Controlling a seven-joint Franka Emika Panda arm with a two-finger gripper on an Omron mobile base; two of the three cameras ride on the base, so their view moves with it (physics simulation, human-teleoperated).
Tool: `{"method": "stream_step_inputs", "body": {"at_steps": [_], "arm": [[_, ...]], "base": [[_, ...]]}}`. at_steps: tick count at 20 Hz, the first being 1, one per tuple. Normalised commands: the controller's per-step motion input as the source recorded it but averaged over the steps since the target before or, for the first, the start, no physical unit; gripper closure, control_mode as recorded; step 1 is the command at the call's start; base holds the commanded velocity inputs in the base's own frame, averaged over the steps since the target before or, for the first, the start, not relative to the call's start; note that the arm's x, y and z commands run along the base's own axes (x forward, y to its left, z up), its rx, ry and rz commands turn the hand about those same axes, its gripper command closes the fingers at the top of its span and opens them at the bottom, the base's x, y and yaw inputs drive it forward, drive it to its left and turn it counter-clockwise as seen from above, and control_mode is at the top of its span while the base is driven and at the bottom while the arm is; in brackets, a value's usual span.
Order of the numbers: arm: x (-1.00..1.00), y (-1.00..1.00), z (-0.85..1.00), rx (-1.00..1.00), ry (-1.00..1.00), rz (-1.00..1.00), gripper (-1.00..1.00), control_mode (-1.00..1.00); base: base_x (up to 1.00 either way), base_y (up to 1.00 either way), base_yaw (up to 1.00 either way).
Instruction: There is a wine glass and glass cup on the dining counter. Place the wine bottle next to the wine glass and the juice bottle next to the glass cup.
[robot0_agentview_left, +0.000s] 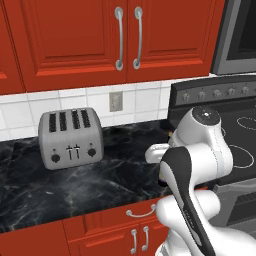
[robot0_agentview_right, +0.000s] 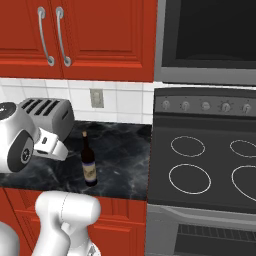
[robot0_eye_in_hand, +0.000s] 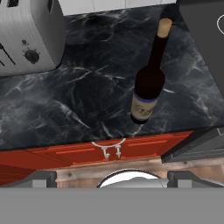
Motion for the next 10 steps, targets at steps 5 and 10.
{"method": "stream_step_inputs", "body": {"at_steps": [5,10], "arm": [[0.00,0.00,0.00,0.00,0.00,0.00,-1.00,1.00],[0.00,0.00,0.00,0.00,0.00,0.00,-1.00,1.00]], "base": [[0.00,0.00,0.00],[-0.07,0.02,0.00]]}}
